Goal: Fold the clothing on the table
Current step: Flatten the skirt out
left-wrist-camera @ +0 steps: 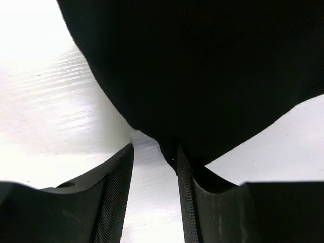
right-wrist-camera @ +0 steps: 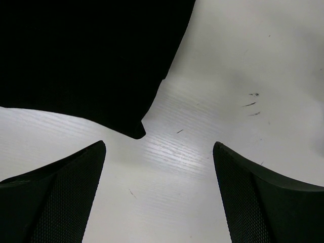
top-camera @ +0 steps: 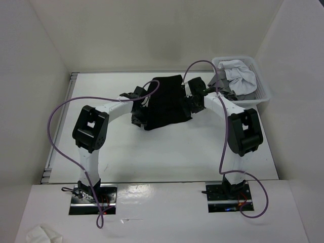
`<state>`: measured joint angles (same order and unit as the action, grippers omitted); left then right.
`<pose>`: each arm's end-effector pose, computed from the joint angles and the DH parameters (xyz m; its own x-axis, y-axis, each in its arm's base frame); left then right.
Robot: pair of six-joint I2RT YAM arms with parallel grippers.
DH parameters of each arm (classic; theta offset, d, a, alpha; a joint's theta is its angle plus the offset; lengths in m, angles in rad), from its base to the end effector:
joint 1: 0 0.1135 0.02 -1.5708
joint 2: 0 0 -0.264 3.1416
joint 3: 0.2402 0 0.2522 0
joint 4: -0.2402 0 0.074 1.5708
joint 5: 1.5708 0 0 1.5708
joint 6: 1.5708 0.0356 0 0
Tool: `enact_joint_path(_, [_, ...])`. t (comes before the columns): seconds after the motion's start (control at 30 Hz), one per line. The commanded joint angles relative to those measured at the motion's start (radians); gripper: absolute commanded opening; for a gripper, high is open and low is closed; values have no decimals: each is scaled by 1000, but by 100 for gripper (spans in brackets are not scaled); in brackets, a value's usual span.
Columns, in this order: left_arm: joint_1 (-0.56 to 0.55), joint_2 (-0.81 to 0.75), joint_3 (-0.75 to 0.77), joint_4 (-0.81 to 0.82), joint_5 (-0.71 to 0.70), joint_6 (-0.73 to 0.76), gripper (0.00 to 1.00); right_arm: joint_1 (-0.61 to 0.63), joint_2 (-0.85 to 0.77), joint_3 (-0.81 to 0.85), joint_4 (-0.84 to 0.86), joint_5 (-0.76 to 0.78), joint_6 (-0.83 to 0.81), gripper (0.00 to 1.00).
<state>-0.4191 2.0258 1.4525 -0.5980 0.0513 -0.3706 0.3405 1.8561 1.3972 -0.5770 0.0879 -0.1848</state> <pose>0.3801 -0.1713 0.1673 -0.9382 0.0220 -0.3454 0.0910 0.9785 -0.1849 0.3746 0.1294 0.2179 -0.7437 -0.4577 -0.4872 -0.4345 0.8849 -0.1679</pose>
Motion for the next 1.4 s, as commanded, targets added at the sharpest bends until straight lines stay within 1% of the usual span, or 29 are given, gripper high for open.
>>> enact_joint_path(0.0, [-10,13,-7,15,30,-4,47,2,9,-18,49,-17,31,90])
enact_joint_path(0.33, [-10,22,3,6,50,6,44,2,71,-82,78,-57,41,89])
enact_joint_path(0.43, [-10,22,3,6,50,15,42,2,80,-83,88,-66,41,86])
enact_joint_path(0.5, [-10,22,3,6,50,24,39,2,92,-83,88,-85,32,83])
enact_joint_path(0.57, [-10,22,3,6,59,24,38,2,101,-83,97,-94,31,82])
enact_joint_path(0.73, [-10,2,12,6,59,33,38,-8,112,-6,42,-132,22,82])
enact_joint_path(0.8, [-10,2,12,6,59,33,38,-8,85,29,2,-171,-8,82])
enact_joint_path(1.0, [-10,2,2,15,50,33,38,-8,58,39,2,-182,-22,84])
enact_joint_path(1.13, [-10,2,2,15,50,42,38,-17,107,30,11,-182,-22,84])
enact_joint_path(1.17, [-10,2,2,15,41,42,38,-17,107,29,25,-172,-22,81])
enact_joint_path(1.23, [-10,2,2,15,41,42,38,-17,120,-9,68,-146,-22,80])
enact_joint_path(1.37, [-10,11,2,15,41,52,38,-26,132,-21,88,-146,-22,74])
